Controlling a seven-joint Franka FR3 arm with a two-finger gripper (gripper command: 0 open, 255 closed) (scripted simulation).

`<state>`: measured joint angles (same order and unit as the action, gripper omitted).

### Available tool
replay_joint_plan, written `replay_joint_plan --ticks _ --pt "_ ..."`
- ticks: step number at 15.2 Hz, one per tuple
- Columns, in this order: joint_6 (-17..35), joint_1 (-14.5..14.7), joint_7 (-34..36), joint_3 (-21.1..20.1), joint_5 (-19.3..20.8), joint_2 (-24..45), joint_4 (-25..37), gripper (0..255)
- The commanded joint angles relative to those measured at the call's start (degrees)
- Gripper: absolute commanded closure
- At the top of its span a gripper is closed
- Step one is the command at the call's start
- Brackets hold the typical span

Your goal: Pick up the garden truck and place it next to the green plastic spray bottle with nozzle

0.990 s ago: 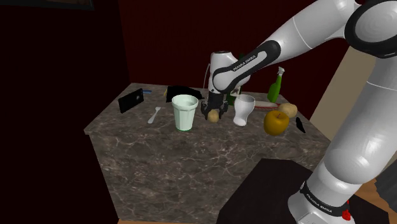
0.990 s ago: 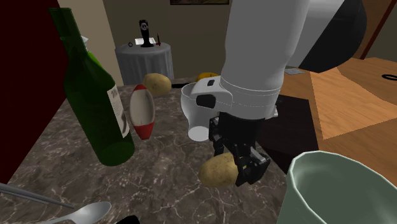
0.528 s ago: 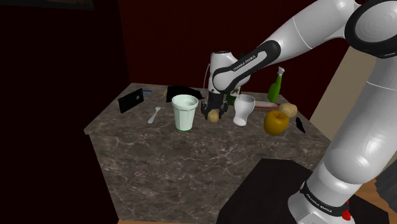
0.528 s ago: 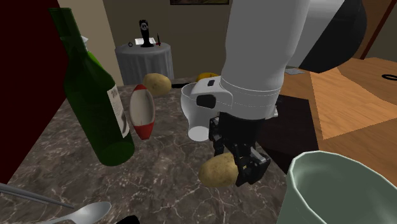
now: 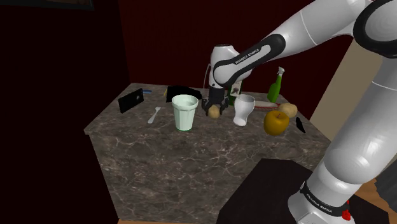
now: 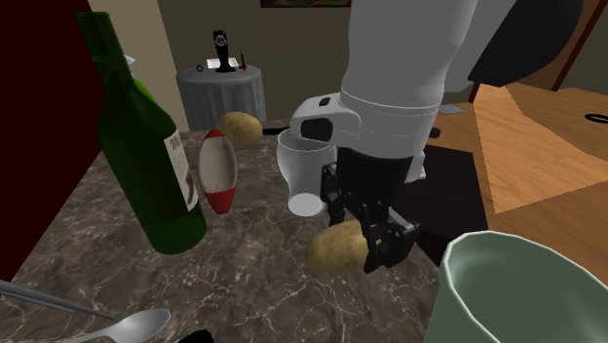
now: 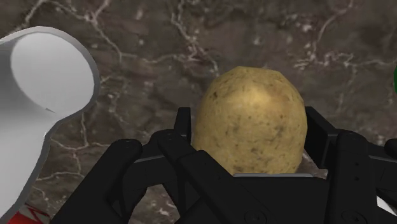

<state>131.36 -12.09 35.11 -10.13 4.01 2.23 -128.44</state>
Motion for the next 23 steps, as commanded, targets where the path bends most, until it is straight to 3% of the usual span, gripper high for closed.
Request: replay_joint_plan --ticks 1,23 --pt "-1.4 0.0 -0.3 0.0 -0.3 -0.8 0.7 255" --pt "-18.0 -0.1 -2.1 0.2 -2.1 -7.5 10.7 255"
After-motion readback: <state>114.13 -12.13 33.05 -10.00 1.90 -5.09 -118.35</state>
